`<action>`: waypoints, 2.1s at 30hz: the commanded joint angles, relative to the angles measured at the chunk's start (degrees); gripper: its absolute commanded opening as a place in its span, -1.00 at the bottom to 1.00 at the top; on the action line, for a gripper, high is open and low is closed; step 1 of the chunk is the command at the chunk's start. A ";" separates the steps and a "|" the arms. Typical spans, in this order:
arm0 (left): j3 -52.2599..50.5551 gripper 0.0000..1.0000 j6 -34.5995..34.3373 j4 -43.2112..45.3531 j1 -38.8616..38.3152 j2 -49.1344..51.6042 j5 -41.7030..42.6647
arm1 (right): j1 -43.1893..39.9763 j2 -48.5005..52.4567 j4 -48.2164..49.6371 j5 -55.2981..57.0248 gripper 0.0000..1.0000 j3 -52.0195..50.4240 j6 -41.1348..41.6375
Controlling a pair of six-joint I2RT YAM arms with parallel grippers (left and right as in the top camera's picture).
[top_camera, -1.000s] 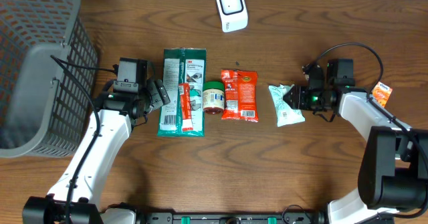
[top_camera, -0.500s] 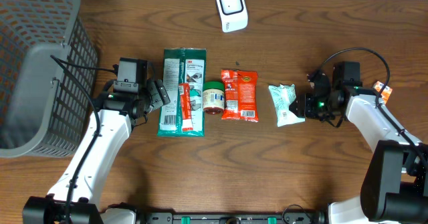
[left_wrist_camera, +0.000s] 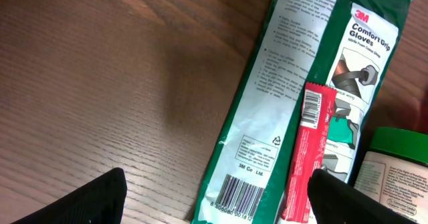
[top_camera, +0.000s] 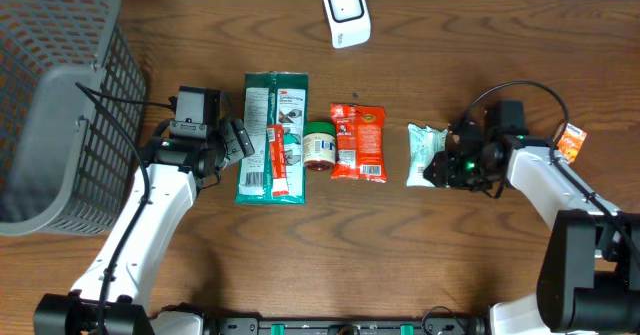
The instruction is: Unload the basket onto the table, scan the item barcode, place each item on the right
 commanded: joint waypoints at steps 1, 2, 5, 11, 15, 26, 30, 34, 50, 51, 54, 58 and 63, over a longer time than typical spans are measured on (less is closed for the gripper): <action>0.96 0.73 0.57 -0.15 0.20 -0.31 -1.14 | 1.22 -0.04 0.22 -1.40 0.11 -0.39 0.61; 0.96 0.73 0.57 -0.15 0.20 -0.31 -1.14 | 1.22 -0.04 0.24 -1.29 0.11 -0.39 0.59; 0.96 0.73 0.57 -0.15 0.20 -0.31 -1.14 | 1.05 -0.04 0.90 1.01 0.11 -0.39 0.59; 0.96 0.73 0.57 -0.15 0.20 -0.31 -1.14 | -1.62 -0.07 6.62 1.79 0.15 0.15 5.79; 0.96 0.73 0.57 -0.15 0.20 -0.31 -1.14 | -4.35 -0.04 7.98 0.76 0.20 0.35 7.28; 0.96 0.74 0.57 -0.15 0.20 -0.31 -1.14 | -5.44 0.00 16.11 -3.87 0.42 0.31 8.11; 0.96 0.73 0.57 -0.15 0.20 -0.31 -1.14 | -5.44 0.94 17.25 -3.30 0.43 0.31 8.33; 0.96 0.74 0.57 -0.13 0.20 -0.31 -1.14 | -5.40 3.19 18.10 -5.90 0.39 0.31 8.35; 0.96 0.73 0.57 -0.15 0.20 -0.31 -1.14 | -5.14 8.81 19.76 -7.54 -0.31 -0.02 8.31; 0.96 0.74 0.57 -0.15 0.20 -0.31 -1.14 | -5.11 8.81 19.78 -7.85 -0.31 -0.09 8.33; 0.96 0.73 0.57 -0.13 0.20 -0.31 -1.14 | -5.07 8.83 19.89 -7.82 -0.35 -0.11 8.31; 0.96 0.73 0.57 -0.15 0.20 -0.31 -1.14 | -5.05 8.83 19.96 -7.85 -0.58 -0.11 8.33; 0.96 0.73 0.57 -0.13 0.20 -0.31 -1.14 | -4.98 8.83 19.87 -7.87 -0.49 -0.13 8.35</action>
